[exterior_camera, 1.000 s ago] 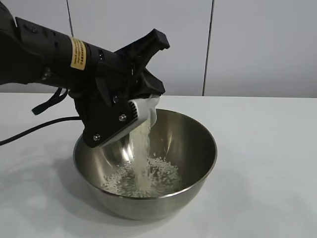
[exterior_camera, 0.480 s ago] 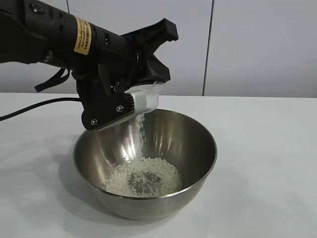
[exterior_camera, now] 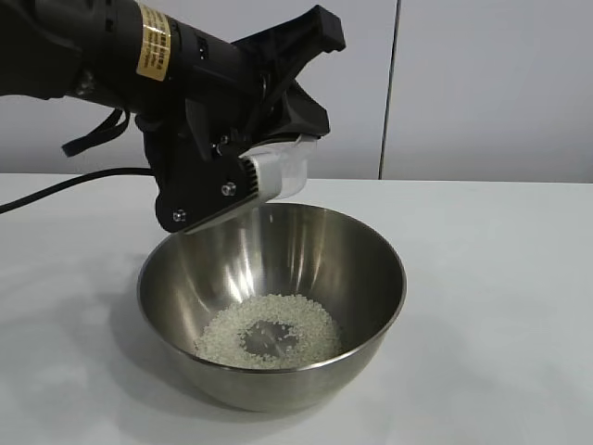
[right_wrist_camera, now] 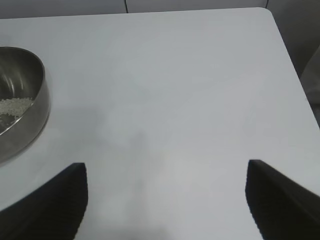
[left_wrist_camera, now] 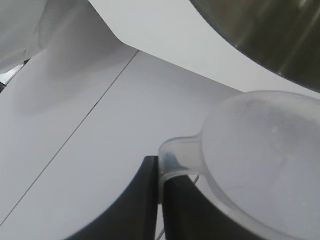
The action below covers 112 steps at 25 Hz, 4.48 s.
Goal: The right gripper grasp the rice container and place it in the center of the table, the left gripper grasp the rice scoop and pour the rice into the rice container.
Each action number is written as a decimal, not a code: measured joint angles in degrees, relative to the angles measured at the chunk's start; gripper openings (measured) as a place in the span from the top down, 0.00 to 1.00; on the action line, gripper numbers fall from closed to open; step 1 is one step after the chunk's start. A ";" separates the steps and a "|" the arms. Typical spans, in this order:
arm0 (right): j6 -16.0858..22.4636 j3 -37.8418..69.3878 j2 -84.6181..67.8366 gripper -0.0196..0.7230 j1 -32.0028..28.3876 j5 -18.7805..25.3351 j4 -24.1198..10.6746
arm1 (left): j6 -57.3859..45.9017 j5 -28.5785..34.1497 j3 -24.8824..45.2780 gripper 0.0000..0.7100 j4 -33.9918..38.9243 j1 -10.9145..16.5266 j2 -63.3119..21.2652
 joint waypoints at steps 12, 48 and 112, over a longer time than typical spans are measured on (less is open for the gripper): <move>0.00 0.00 0.00 0.18 0.00 0.00 0.00 | -51.97 -29.85 11.76 0.99 -45.97 3.07 -3.33; 0.00 0.00 0.00 0.18 0.00 0.00 0.00 | -68.38 -32.89 24.81 0.99 -17.12 30.78 21.13; 0.00 0.00 0.00 0.18 0.00 0.00 0.00 | -55.32 80.47 -2.10 0.16 -40.58 52.30 -60.24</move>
